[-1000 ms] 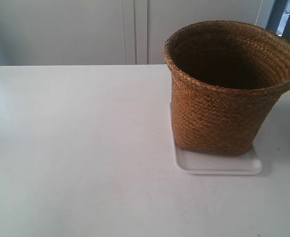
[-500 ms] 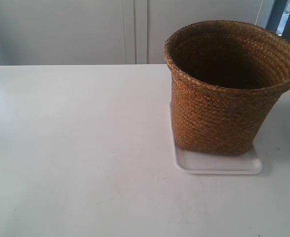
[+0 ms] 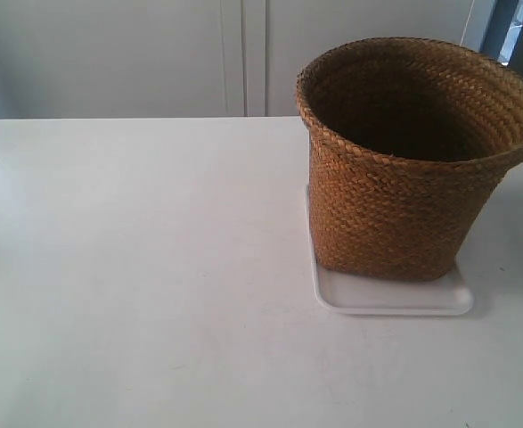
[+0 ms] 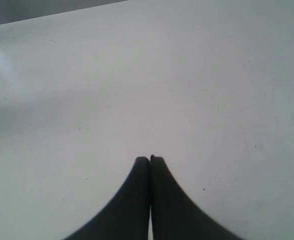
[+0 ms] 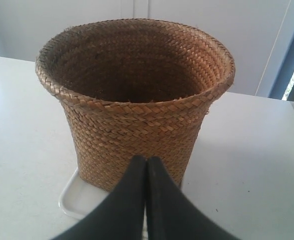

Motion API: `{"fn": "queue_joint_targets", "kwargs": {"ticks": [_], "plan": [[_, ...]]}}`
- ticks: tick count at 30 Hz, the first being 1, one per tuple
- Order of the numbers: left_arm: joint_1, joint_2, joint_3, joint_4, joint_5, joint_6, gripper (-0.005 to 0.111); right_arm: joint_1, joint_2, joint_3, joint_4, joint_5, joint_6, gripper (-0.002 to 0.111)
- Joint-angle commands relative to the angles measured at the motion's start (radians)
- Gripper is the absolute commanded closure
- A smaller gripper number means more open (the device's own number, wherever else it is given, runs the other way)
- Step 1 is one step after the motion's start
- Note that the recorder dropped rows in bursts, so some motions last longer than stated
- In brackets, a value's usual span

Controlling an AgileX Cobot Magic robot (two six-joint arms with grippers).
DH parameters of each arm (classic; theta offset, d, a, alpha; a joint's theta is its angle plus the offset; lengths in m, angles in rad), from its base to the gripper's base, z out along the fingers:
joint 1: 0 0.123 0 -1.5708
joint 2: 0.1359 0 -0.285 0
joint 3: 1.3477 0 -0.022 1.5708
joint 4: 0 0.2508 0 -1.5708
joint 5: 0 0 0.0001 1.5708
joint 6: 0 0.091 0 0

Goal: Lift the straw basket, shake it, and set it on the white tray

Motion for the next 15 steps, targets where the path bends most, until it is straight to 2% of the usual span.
{"fn": "queue_joint_targets", "kwargs": {"ticks": [1,15], "plan": [[0.003,-0.005,0.007,-0.013,0.002,-0.006,0.106,0.007,-0.005,0.003,0.002,-0.006,0.0,0.108],[0.003,-0.005,0.007,-0.013,0.002,-0.004,0.106,0.007,-0.037,0.036,0.001,-0.006,0.0,0.108]]}}
